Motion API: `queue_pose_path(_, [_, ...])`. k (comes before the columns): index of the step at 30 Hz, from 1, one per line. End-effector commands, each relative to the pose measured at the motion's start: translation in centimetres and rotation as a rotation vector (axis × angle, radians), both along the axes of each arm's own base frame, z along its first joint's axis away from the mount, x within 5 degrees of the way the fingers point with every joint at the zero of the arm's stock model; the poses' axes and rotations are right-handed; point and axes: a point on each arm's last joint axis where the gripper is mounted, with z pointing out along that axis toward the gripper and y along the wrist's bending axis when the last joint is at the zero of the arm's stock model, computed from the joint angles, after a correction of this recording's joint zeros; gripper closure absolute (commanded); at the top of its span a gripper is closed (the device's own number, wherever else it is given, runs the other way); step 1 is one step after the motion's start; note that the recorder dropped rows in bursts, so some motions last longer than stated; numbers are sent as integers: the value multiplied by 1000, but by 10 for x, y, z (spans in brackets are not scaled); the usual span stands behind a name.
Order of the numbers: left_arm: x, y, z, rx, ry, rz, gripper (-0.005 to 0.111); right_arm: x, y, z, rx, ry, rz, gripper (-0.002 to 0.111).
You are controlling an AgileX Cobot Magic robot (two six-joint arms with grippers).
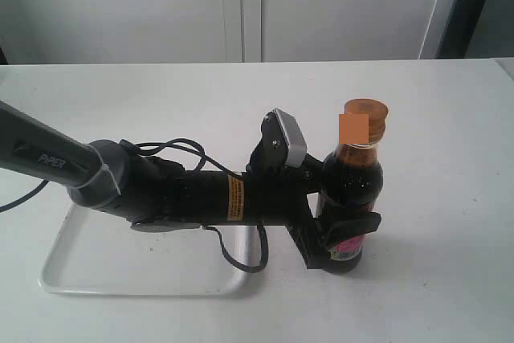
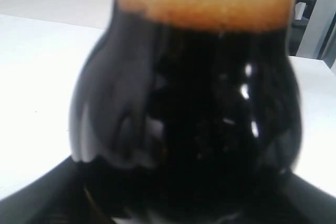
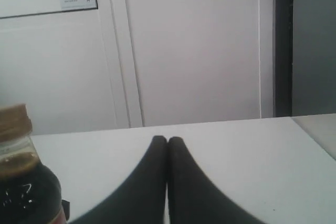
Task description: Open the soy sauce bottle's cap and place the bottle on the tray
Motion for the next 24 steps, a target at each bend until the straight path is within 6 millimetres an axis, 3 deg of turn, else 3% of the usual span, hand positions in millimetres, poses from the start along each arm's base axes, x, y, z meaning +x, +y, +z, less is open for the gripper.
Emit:
queue_pose_path(1, [-4, -3, 3, 2, 1, -19, 107, 0, 0, 1, 53, -17, 6, 108])
queue_pose_path(9, [-4, -3, 2, 4, -1, -22, 107, 11, 2, 12, 67, 37, 27, 108])
queue_pose_path(16, [-2, -3, 3, -8, 8, -5, 107, 28, 4, 50, 36, 67, 25, 108])
queue_pose_path(24, [-1, -3, 4, -14, 15, 7, 107, 52, 7, 81, -18, 243, 23, 108])
